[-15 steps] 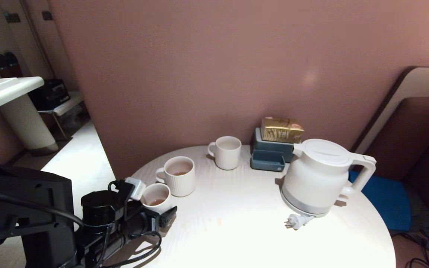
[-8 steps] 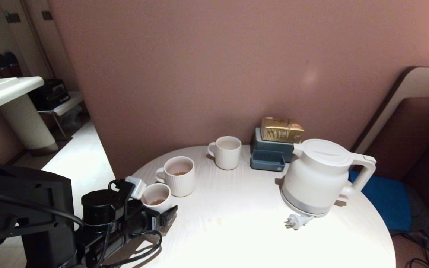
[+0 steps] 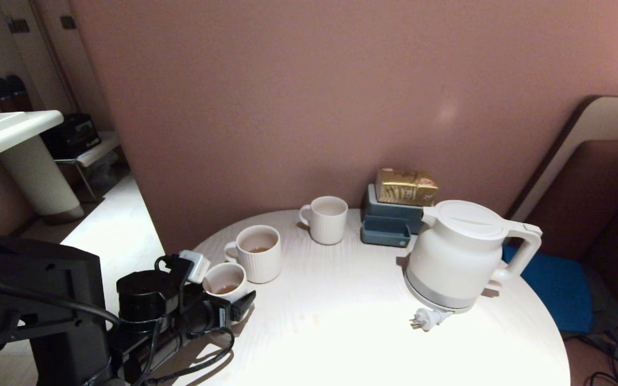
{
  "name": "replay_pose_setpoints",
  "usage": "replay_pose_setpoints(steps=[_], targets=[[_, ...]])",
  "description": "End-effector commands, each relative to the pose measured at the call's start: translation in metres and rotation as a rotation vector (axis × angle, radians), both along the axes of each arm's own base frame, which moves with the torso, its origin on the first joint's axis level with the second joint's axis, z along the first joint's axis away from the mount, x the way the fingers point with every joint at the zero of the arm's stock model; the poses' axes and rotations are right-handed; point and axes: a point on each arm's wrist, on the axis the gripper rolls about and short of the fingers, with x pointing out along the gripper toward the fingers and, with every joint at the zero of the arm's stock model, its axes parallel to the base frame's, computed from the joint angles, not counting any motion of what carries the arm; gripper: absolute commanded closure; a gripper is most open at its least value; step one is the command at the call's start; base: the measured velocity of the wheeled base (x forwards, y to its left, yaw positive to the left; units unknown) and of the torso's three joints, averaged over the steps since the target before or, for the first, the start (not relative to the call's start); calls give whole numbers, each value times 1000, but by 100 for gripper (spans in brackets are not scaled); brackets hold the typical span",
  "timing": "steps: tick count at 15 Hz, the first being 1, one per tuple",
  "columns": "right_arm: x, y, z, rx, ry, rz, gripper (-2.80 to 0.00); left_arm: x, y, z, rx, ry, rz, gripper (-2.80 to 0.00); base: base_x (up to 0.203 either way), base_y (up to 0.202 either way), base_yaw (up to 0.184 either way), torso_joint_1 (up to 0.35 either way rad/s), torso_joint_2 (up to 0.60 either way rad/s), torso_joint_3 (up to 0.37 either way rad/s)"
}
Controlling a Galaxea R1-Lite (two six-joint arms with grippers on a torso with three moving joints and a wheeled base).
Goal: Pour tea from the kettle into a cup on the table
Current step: Pick up the cup
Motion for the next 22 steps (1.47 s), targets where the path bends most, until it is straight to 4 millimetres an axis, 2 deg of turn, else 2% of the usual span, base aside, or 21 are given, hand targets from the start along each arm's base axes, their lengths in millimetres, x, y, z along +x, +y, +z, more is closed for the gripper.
replay_pose_setpoints(steps=[1,11,12,19,22], targets=[[0,0,0,0,1,0,0,2,-1,2,-15,-37,1,-280,0,0,0,0,0,0],[0,0,0,0,0,0,0,2,-1,5,-20,-45,1,-280,0,0,0,0,0,0],[0,0,0,0,1,0,0,2,-1,4,-19,-43,3,0,0,0,0,0,0,0],[0,0,0,0,0,0,0,3,-1,5,-20,-50,9,0,0,0,0,0,0,0],[0,0,0,-2,1,0,0,1,0,15,-34,-80,9,0,0,0,0,0,0,0]])
